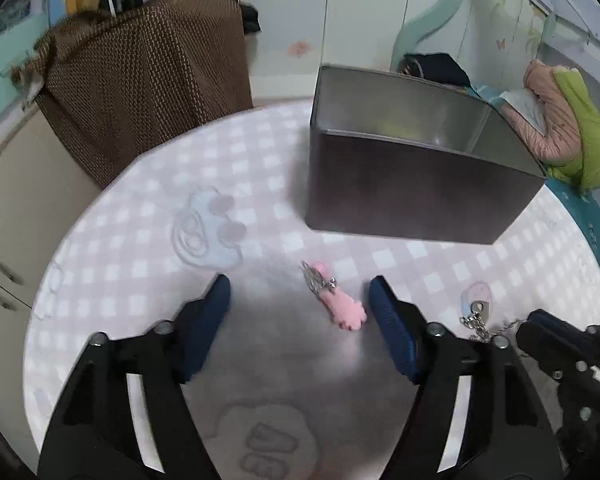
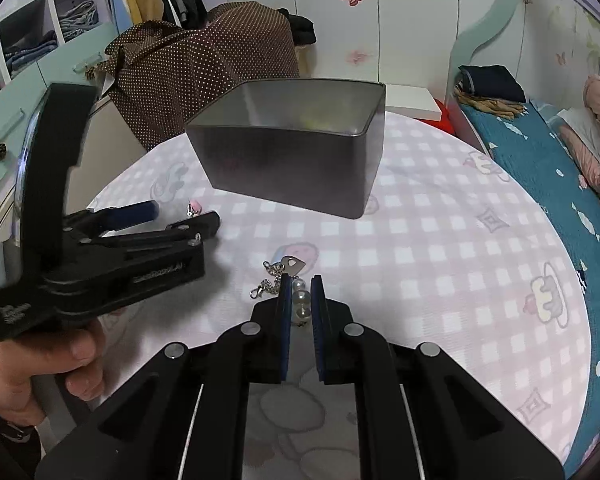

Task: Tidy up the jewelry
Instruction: 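Grasp the pink charm with the left tool while the right tool grasps the silver pearl chain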

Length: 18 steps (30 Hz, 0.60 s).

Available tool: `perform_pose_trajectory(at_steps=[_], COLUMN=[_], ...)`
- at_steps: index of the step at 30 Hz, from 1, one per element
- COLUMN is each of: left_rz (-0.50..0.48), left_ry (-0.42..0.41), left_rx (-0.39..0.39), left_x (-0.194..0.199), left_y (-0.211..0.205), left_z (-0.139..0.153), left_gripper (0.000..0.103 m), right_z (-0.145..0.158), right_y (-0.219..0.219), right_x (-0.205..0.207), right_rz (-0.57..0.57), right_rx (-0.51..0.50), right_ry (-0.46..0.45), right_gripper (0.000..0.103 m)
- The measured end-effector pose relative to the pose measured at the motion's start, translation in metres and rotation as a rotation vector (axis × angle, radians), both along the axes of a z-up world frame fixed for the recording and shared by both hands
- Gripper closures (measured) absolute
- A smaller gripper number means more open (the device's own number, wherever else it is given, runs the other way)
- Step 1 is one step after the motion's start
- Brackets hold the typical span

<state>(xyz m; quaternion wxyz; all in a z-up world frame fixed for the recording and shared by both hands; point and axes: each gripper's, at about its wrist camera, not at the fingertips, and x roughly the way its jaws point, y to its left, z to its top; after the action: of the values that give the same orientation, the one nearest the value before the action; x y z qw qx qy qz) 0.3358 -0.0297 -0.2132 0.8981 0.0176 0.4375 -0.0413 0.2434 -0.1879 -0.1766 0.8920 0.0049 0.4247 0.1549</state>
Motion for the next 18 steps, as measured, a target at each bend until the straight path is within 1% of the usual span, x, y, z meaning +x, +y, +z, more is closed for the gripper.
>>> perform_pose_trajectory(at_steps=[1, 2, 3, 5, 7, 10, 14, 18], left_rz=[-0.006, -0.012, -0.014, -0.015, -0.025, -0.029, -0.027, -0.032], left_ry=[-0.003, -0.007, -0.007, -0.003, 0.009, 0.007, -0.007, -0.041], left_rx=[-0.004, -0.006, -0.012, -0.041, -0.086, -0.105, -0.117, -0.120], left_x=[-0.001, -0.002, -0.002, -0.004, -0.008, -0.019, -0.035, -0.050], left_y=[0.000, 0.002, 0.004, 0.012, 0.023, 0.033, 0.042, 0.046], left_z=[0.000, 0.001, 0.002, 0.002, 0.004, 0.006, 0.015, 0.031], left_gripper=[0.049, 0.062, 0.067, 0.088, 0.087, 0.087, 0.087, 0.087], right_z=[0.001, 0.002, 0.002, 0.004, 0.006, 0.011, 0.021, 0.036], right_y=[-0.001, -0.002, -0.003, -0.004, -0.004, -0.004, -0.004, -0.003], right_x=[0.000, -0.001, -0.001, -0.002, -0.003, -0.005, -0.007, -0.008], right_rz=[0.000, 0.001, 0.000, 0.001, 0.003, 0.010, 0.019, 0.031], right_rx=[0.000, 0.003, 0.006, 0.008, 0.014, 0.019, 0.024, 0.021], right_ry=[-0.001, -0.002, -0.002, -0.007, -0.009, -0.017, -0.034, -0.064], right_gripper=[0.095, 0.095, 0.095, 0.095, 0.095, 0.095, 0.095, 0.095])
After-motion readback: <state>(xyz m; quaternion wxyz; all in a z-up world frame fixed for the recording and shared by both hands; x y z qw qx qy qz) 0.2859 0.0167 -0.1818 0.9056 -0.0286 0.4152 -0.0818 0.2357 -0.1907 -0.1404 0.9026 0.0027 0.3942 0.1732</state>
